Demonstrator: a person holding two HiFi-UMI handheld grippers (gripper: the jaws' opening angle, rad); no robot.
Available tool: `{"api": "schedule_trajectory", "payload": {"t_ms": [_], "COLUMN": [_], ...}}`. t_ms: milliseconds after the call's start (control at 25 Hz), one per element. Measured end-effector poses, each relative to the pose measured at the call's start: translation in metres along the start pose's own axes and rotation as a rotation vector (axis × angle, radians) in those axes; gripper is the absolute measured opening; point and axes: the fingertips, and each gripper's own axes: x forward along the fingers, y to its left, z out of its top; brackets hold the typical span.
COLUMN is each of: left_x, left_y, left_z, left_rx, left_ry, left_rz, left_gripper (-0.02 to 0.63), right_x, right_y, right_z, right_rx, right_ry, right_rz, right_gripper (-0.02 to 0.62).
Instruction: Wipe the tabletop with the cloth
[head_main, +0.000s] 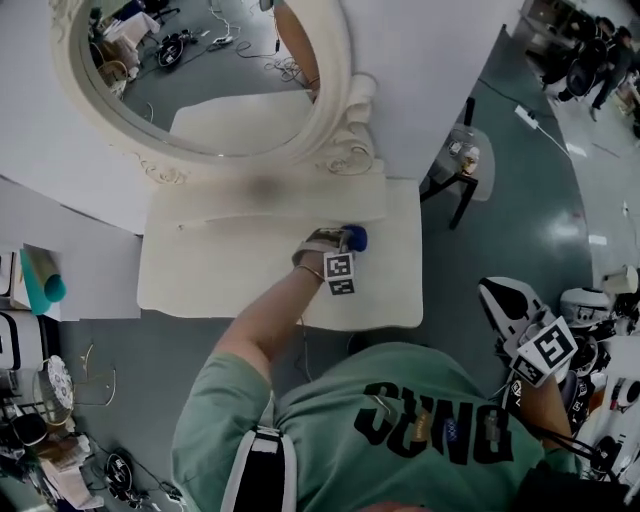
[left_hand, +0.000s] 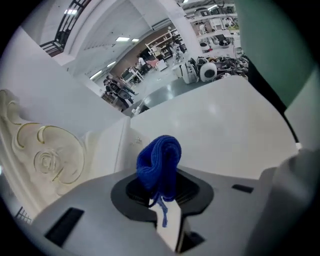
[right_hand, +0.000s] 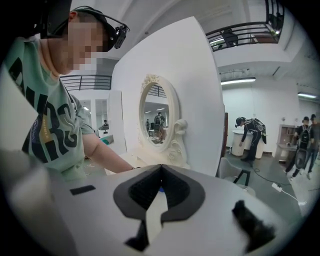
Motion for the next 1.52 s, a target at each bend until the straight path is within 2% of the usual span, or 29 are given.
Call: {"api": "schedule_trajectory", "payload": {"t_ms": [120, 320, 520, 680, 880, 1000, 1160, 1200, 1280, 1400, 1520], "left_x": [0.019, 0.029, 0.021, -0.021, -0.088, -0.117, -0.135, -0.138, -0.135, -0.106, -0.056], "left_y": [-0.002, -0.001, -0.011, -0.071, -0.179, -0.229, -0.274, -0.275, -0.25, -0.161, -0.071], "left_z": [-0.004, -0.003, -0.003, 0.003, 0.011, 0.022, 0.016, 0.015, 0.021, 0.041, 0.055], "left_rx": [0.042, -0.005, -0.077, -0.057, -0.102, -0.221, -0.357, -0.366, -0.377, -0.391, -0.345], "left_ry": [0.048, 0.047, 0.047, -0.001, -0.053, -0.09, -0.046, -0.044, -0.07, -0.113, -0.076], "left_rz": [-0.018, -0.037, -0.073, -0.17, -0.272, -0.342, -0.509, -0.524, -0.481, -0.313, -0.16], "left_gripper": [0.081, 0.08, 0.078, 0.078, 0.078, 0.078, 0.08, 0.08, 0.08, 0.081, 0.081], "right_x": [-0.01, -0.019, -0.009, 0.001, 0.009, 0.014, 0.022, 0.021, 0.014, -0.005, -0.023], "right_y": [-0.008, -0.015, -0.004, 0.005, 0.013, 0.013, 0.018, 0.017, 0.01, -0.007, -0.023], "right_z": [-0.003, -0.008, -0.004, 0.0, -0.003, -0.003, -0.004, -0.004, -0.003, -0.007, -0.014], "right_rx": [0.012, 0.026, 0.004, -0.013, -0.028, -0.031, -0.037, -0.037, -0.034, -0.023, -0.005], "right_ry": [-0.004, 0.004, 0.004, -0.013, -0.026, -0.036, -0.037, -0.038, -0.041, -0.039, -0.028], "right_rz": [-0.031, -0.053, -0.016, 0.024, 0.109, 0.149, 0.194, 0.195, 0.18, 0.126, 0.068], "right_gripper": [0.012, 0.012, 0.012, 0.012, 0.012, 0.012, 0.012, 0.012, 0.012, 0.012, 0.012]}}
